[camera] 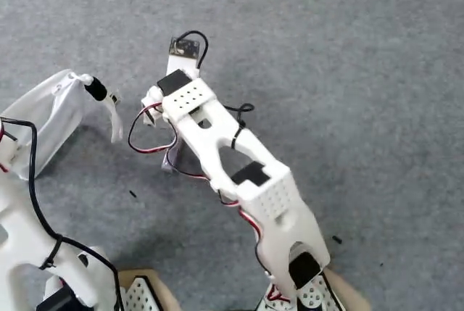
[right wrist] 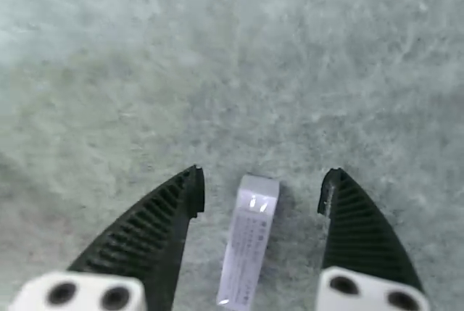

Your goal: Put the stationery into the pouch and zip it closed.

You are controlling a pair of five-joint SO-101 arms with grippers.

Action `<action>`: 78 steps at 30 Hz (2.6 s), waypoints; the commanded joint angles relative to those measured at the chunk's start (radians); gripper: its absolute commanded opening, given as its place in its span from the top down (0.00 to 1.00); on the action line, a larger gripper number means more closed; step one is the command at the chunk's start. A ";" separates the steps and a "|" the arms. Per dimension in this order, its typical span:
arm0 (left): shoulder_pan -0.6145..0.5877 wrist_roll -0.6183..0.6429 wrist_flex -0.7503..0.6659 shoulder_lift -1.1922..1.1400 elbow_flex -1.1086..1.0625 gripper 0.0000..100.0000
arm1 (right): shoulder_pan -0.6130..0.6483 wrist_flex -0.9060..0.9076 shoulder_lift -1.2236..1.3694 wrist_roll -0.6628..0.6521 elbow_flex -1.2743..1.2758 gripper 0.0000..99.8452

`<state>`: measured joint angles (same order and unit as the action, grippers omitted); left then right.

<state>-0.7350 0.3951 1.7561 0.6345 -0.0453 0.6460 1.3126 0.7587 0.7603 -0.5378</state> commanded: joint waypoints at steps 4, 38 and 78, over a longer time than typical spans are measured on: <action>-0.001 0.008 0.003 0.018 0.050 0.97 | 0.012 0.095 0.074 0.015 -0.154 0.74; -0.001 0.008 0.003 0.018 0.050 0.97 | 0.012 0.213 0.117 0.012 -0.225 0.96; 0.094 0.002 0.003 0.018 0.025 0.97 | -0.071 0.443 -0.045 -0.107 -0.753 0.99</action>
<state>-0.7027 0.3936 1.7561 0.6345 -0.0453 0.6061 1.7346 0.7986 0.7020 -1.1822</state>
